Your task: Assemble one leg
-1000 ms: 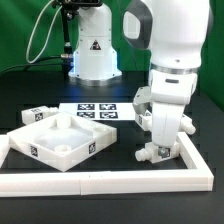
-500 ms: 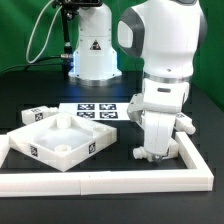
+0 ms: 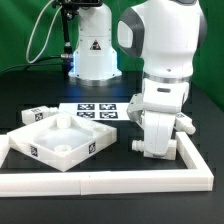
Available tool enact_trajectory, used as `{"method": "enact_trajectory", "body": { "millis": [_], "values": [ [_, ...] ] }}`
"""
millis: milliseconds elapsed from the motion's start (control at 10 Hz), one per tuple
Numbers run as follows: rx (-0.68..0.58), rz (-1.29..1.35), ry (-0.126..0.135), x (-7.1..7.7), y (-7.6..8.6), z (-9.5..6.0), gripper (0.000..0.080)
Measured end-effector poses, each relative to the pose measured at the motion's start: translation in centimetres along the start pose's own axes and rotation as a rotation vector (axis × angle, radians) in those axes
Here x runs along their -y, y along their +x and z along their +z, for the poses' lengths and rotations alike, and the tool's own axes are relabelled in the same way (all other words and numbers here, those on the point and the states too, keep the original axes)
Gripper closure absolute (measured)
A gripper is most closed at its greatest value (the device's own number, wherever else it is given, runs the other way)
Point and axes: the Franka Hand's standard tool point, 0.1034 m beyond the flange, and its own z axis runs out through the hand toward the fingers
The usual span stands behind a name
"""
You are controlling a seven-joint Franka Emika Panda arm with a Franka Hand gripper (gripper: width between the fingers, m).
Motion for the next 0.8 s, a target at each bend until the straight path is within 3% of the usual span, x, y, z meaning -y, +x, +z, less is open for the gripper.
{"method": "enact_trajectory", "body": {
  "millis": [300, 400, 800],
  "values": [
    [0.011, 0.125, -0.027, 5.0, -5.0, -3.9, 0.0535],
    [0.014, 0.16, -0.03, 6.3, -5.5, -4.6, 0.0535],
    [0.012, 0.166, -0.031, 6.4, -5.3, -4.7, 0.0534]
  ]
}}
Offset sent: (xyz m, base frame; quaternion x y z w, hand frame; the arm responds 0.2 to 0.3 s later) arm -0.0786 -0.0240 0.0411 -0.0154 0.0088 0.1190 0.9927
